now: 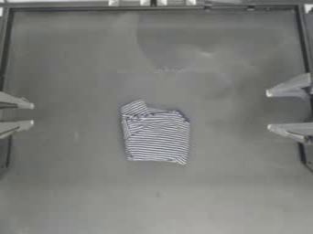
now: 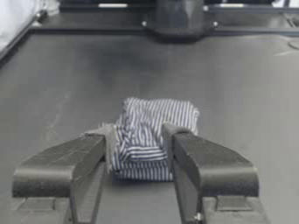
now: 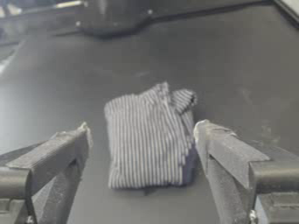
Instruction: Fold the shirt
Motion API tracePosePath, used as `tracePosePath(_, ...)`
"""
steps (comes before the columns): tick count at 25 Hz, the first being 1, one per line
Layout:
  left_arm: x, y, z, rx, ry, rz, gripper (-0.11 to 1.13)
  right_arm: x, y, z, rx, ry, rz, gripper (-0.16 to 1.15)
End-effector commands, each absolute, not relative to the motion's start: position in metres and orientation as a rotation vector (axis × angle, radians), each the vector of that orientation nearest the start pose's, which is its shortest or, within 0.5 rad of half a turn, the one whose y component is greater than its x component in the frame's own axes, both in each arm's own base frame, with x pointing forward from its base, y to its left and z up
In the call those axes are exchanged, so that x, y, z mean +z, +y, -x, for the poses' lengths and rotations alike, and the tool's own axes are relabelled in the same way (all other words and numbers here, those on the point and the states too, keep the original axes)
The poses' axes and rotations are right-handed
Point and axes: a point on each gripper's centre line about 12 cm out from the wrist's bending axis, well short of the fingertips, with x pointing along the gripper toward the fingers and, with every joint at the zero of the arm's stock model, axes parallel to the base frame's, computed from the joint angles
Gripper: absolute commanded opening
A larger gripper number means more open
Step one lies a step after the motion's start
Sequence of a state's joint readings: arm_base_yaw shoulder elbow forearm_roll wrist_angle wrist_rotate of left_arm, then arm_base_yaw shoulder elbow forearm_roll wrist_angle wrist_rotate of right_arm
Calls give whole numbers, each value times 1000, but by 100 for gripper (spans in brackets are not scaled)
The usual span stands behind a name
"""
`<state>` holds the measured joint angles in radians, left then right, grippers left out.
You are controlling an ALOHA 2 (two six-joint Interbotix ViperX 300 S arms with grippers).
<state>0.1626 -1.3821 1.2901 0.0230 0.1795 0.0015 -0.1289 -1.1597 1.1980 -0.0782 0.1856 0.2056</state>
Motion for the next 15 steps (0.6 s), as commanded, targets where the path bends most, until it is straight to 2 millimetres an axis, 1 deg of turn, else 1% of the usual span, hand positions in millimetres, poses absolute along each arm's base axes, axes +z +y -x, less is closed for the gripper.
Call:
tracePosePath(1, 263, 22, -130, 170, 81, -15, 77, 265, -24, -156, -171, 190, -157, 100)
tracePosePath(8, 260, 23, -125, 184, 74, -12, 77, 263, -23, -144, -171, 145, -169, 100)
tracePosePath(15, 254, 23, -116, 197, 54, 1, 77, 260, -23, -142, -173, 158, -172, 100)
